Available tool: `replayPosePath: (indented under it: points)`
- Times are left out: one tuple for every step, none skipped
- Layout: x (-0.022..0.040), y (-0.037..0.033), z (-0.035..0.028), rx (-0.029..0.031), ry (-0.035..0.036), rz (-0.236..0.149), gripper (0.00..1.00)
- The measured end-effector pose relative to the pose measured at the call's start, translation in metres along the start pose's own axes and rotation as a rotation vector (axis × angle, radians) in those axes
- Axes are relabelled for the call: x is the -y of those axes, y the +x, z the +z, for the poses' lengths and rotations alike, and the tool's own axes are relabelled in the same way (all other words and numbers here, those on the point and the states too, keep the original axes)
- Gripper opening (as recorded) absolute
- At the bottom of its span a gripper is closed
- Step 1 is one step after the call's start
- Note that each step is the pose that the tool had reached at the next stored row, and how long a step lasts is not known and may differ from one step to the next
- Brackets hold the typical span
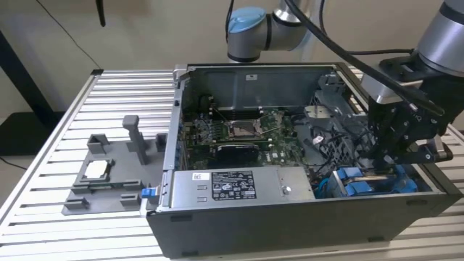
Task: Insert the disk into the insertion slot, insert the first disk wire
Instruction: 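Insert the first disk wire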
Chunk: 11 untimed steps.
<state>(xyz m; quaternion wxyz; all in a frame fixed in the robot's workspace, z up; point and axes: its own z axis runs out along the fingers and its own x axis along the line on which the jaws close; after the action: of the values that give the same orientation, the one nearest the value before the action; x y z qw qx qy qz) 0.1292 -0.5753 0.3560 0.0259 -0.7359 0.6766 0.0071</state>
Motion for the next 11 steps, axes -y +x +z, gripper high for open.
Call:
replayPosePath:
  points:
    - [0.0000,0.0000,-0.0015,0.0014,0.0006,0.000,0.24]
    - [-0.0002,-0.0002,-0.0051,0.0022,0.0008,0.000,0.24]
    - [-0.0007,-0.0005,-0.0089,0.0035,0.0009,0.000,0.24]
    - [-0.0019,-0.0007,-0.0122,0.0042,0.0014,0.000,0.24]
    - [-0.0036,-0.0011,-0.0143,0.0045,0.0028,0.001,0.24]
    - [-0.0058,-0.0019,-0.0156,0.0049,0.0052,0.001,0.24]
    - [-0.0079,-0.0029,-0.0160,0.0048,0.0074,0.001,0.24]
    - [-0.0104,-0.0041,-0.0165,0.0043,0.0096,0.002,0.24]
    - [-0.0126,-0.0053,-0.0172,0.0047,0.0119,0.002,0.24]
    - [-0.0153,-0.0063,-0.0188,0.0049,0.0141,0.002,0.24]
    - [-0.0177,-0.0074,-0.0195,0.0054,0.0159,0.002,0.24]
